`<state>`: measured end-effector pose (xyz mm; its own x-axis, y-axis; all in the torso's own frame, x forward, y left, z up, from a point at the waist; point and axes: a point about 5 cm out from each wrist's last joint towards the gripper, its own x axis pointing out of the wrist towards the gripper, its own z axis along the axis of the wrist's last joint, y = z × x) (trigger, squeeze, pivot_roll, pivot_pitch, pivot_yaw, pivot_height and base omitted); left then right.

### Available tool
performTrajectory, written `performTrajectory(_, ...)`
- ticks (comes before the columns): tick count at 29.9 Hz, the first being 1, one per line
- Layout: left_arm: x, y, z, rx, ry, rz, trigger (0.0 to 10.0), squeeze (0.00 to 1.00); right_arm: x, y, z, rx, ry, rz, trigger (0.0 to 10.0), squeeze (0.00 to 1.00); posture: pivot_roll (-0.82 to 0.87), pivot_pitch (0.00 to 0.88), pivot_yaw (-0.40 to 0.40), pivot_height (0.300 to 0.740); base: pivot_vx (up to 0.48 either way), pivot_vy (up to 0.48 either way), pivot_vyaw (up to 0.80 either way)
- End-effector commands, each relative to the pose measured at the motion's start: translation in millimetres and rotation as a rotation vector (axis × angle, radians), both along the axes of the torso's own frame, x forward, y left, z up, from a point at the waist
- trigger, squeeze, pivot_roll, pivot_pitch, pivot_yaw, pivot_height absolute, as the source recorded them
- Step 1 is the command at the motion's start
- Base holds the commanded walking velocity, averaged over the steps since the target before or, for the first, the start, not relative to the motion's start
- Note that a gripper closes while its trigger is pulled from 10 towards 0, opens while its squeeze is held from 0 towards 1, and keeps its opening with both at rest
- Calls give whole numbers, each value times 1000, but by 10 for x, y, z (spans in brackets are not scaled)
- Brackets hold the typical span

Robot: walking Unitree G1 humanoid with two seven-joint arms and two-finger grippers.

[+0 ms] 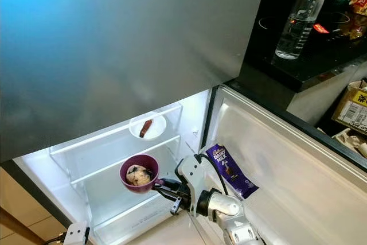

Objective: Restocking fridge

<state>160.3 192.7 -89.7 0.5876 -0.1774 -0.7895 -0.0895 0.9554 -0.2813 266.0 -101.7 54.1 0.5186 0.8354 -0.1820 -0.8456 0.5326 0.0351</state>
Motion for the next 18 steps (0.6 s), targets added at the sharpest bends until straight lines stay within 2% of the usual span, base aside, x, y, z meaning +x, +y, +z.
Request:
performTrajectory(1,65,-27,28,8,-33,-25,10000,0,121,-34,103,33,-51,-88,10000,0,-46,16,8,740,0,0,0)
performTrajectory(2,160,-61,75,1,-78,-49,10000,0,184,-56,127,39,-56,-146,10000,0,-44,18,5,740,0,0,0)
performTrajectory(3,160,-61,75,1,-78,-49,10000,0,184,-56,127,39,-56,-146,10000,0,-44,18,5,740,0,0,0)
performTrajectory(4,259,-92,127,-9,-122,-72,10000,0,220,-66,143,43,-56,-175,10000,0,-42,19,4,740,0,0,0)
performTrajectory(5,373,-131,193,-11,-176,-120,10000,0,238,-66,149,38,-52,-185,10000,0,-42,19,4,740,0,0,0)
performTrajectory(6,373,-131,193,-11,-176,-120,10000,0,238,-66,149,38,-52,-185,10000,0,-42,19,4,740,0,0,0)
performTrajectory(9,608,-197,350,7,-289,-227,10000,0,240,-45,153,29,-42,-176,10000,0,-39,19,4,740,0,0,0)
performTrajectory(10,608,-197,350,7,-289,-227,10000,0,240,-45,153,29,-42,-176,10000,0,-39,19,4,740,0,0,0)
performTrajectory(13,872,-177,575,19,-443,-259,10000,0,259,-45,156,26,-34,-202,10000,0,-39,23,8,740,0,0,0)
performTrajectory(17,1000,-140,717,51,-542,-274,10000,0,300,-70,154,16,-26,-241,10000,0,-37,26,9,740,0,0,0)
performTrajectory(18,1000,-140,717,51,-542,-274,10000,0,300,-70,154,16,-26,-241,10000,0,-37,26,9,740,0,0,0)
